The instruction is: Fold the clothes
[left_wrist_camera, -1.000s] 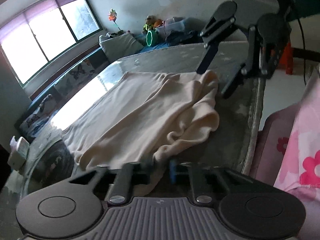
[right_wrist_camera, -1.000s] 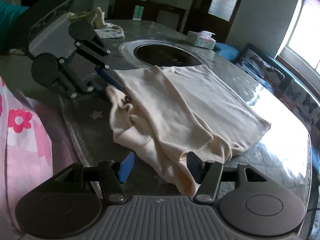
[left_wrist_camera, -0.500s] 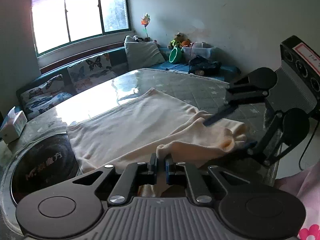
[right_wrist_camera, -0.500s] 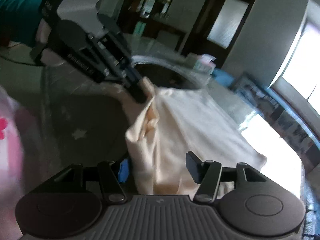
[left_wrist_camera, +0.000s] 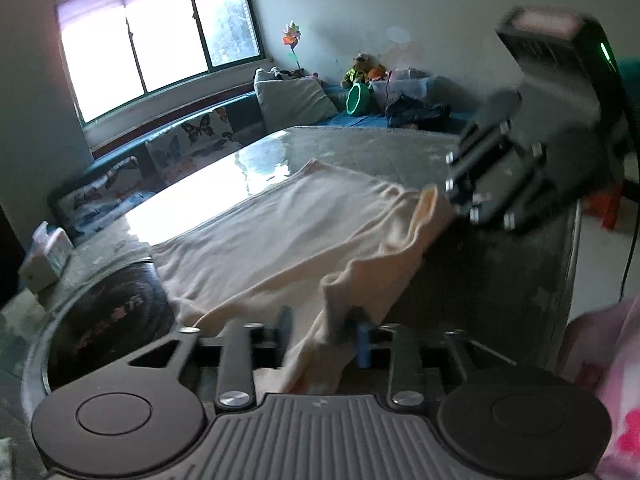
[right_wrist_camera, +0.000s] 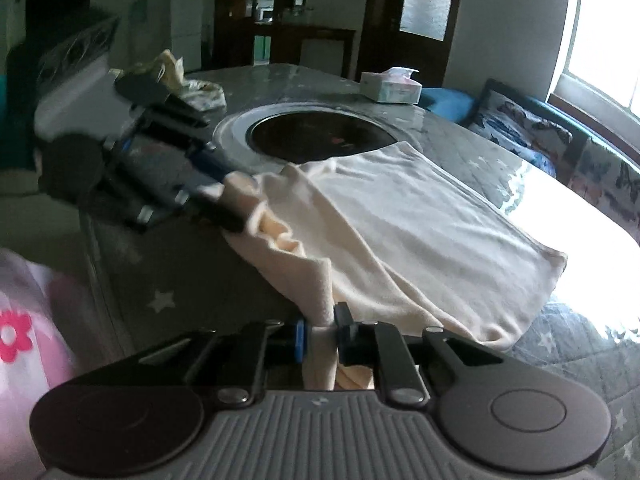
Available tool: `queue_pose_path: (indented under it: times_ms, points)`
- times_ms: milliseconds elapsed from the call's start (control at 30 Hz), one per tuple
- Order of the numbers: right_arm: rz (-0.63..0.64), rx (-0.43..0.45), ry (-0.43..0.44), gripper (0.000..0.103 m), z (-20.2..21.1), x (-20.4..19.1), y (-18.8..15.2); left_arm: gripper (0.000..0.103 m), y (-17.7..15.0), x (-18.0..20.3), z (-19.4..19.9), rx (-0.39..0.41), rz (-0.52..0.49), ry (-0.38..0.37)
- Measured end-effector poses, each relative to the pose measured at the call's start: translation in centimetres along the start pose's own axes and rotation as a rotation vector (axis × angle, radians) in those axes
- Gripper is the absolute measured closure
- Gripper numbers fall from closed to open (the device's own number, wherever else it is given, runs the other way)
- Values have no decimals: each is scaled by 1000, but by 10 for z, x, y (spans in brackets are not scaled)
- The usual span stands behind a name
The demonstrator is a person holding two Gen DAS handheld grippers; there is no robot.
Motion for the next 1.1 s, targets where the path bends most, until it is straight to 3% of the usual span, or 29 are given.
queue_pose_path:
  times_ms: [133,200,300,433,600,767,933,1100]
  points:
    - [-13,8,-7,90,4,3,0,65,-14,4,0,-25,-60,28]
    - [-17,10,-11,91,7,3,-1,81,-20,5,-1,-37,-74,34]
    - [-23,17,-6,92,12,1,-4,93,-20,4,3,-34,-49,22]
    - [-31,28,11,92,24,-2,-4,95,-9,6,22,-7,-4,-23]
    - [-73,19,87,92,69,-11,-5,95,8,21,64,14,66,-130]
    - [-93,-7,120,93,105,-15,0,96,26,29,88,24,68,-196]
    - [-95,13,78,94,106,9,18,96,46,2,65,19,68,-166]
    - [-125,31,25,94,90,51,37,96,57,-32,18,-14,56,-112]
Point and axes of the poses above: each gripper's, at about its wrist camera, not at the fingertips, and z roughly against the way its jaws point, x to its right, y to its top, the point moved 8 cm from there along -z, roughly the way its jaws point, and after that the axes turned 1 degree about -z, right-handed, at the moved point
